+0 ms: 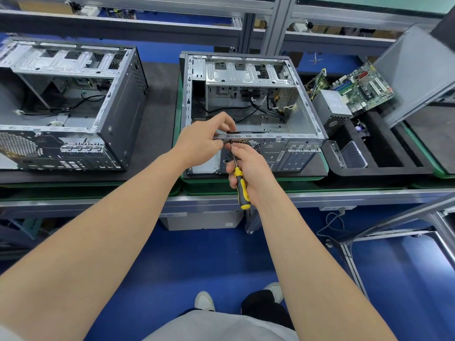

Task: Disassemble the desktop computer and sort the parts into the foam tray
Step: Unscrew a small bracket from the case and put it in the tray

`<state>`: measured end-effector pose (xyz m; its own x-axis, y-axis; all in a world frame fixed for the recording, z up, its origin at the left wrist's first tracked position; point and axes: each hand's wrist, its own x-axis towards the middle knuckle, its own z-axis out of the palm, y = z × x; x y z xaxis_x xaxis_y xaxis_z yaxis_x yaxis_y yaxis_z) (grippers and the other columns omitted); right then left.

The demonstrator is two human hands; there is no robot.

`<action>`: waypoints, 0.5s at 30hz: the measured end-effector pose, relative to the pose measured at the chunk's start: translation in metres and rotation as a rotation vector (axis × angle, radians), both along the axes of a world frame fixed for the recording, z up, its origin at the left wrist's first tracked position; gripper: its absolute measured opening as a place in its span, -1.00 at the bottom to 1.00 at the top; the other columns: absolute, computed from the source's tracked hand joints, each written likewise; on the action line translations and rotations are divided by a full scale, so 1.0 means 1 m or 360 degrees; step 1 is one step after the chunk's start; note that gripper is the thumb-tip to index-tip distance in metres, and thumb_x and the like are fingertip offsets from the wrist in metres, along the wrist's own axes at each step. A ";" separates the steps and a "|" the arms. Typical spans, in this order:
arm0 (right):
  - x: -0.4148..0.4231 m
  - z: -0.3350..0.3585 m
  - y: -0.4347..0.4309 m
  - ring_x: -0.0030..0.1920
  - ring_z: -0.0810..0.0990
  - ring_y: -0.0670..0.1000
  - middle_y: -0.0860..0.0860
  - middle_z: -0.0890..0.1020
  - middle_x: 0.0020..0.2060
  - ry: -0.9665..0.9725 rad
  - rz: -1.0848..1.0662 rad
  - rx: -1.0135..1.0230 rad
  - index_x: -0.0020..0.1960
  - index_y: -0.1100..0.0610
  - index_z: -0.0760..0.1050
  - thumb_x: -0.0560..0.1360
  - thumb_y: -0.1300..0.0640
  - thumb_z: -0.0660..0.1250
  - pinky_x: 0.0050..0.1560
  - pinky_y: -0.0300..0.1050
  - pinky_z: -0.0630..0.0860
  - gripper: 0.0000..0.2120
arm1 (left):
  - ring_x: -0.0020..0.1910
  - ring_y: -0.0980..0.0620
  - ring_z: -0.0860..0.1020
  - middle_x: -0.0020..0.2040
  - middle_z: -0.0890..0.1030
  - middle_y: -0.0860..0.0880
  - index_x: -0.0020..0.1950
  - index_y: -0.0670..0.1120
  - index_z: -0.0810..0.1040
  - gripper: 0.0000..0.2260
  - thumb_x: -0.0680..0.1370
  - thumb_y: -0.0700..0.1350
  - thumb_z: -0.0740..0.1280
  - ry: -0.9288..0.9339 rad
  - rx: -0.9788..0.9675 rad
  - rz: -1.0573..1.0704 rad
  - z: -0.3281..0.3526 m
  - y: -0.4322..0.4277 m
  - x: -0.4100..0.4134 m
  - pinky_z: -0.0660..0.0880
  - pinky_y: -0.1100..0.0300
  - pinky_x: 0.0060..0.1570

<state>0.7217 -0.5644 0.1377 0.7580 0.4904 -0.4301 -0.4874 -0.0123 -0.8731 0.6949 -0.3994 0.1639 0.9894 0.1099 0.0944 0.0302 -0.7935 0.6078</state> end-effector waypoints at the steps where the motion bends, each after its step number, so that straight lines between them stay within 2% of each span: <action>1: 0.000 0.000 0.000 -0.53 0.44 0.02 0.09 0.59 -0.40 -0.0003 0.0001 -0.0002 0.29 0.05 0.58 0.74 0.07 0.20 -0.52 -0.17 0.41 -0.77 | -0.17 0.06 0.57 0.21 0.59 0.21 0.18 0.24 0.40 -0.61 0.51 -0.22 0.26 -0.0001 0.0012 -0.0010 0.000 0.000 -0.001 0.46 0.08 -0.16; 4: -0.001 0.000 -0.001 -0.52 0.44 0.01 0.10 0.59 -0.40 -0.0002 0.0006 -0.0003 0.29 0.04 0.57 0.74 0.07 0.20 -0.52 -0.17 0.42 -0.78 | -0.15 0.00 0.60 0.16 0.61 0.22 0.18 0.24 0.41 -0.61 0.49 -0.21 0.26 -0.0017 0.0048 -0.0044 -0.001 -0.001 -0.002 0.53 0.03 -0.12; 5: -0.001 0.000 -0.001 -0.53 0.44 0.02 0.10 0.58 -0.41 -0.0004 0.0014 0.0000 0.28 0.04 0.57 0.74 0.08 0.20 -0.52 -0.17 0.41 -0.78 | -0.12 -0.01 0.60 0.21 0.62 0.21 0.17 0.25 0.41 -0.61 0.48 -0.21 0.26 -0.0037 0.0069 -0.0058 -0.001 -0.001 -0.002 0.54 0.01 -0.11; 8: -0.003 -0.003 -0.003 -0.54 0.42 0.03 0.10 0.58 -0.41 -0.0020 0.0031 0.0017 0.29 0.05 0.56 0.73 0.09 0.20 -0.53 -0.17 0.40 -0.79 | 0.24 0.10 0.54 0.46 0.46 0.25 0.13 0.26 0.46 -0.64 0.50 -0.20 0.30 -0.0118 0.0050 -0.0121 -0.003 0.002 -0.002 0.53 0.07 0.10; 12: -0.005 -0.003 -0.007 -0.54 0.43 0.04 0.13 0.58 -0.38 -0.0077 0.0086 0.0023 0.28 0.01 0.55 0.72 0.07 0.22 -0.52 -0.16 0.40 -0.80 | 0.37 0.17 0.45 0.48 0.44 0.22 0.10 0.19 0.59 -0.84 0.62 -0.09 0.36 -0.0166 0.0019 -0.0225 -0.007 0.008 -0.001 0.48 -0.01 0.32; 15: -0.004 0.001 -0.013 -0.53 0.43 0.04 0.14 0.57 -0.38 -0.0164 0.0126 0.0024 0.29 0.01 0.56 0.72 0.05 0.22 -0.52 -0.16 0.40 -0.79 | 0.43 0.15 0.42 0.47 0.44 0.21 0.09 0.16 0.63 -0.88 0.64 -0.06 0.37 -0.0164 -0.0050 -0.0278 -0.004 0.010 0.000 0.45 -0.04 0.38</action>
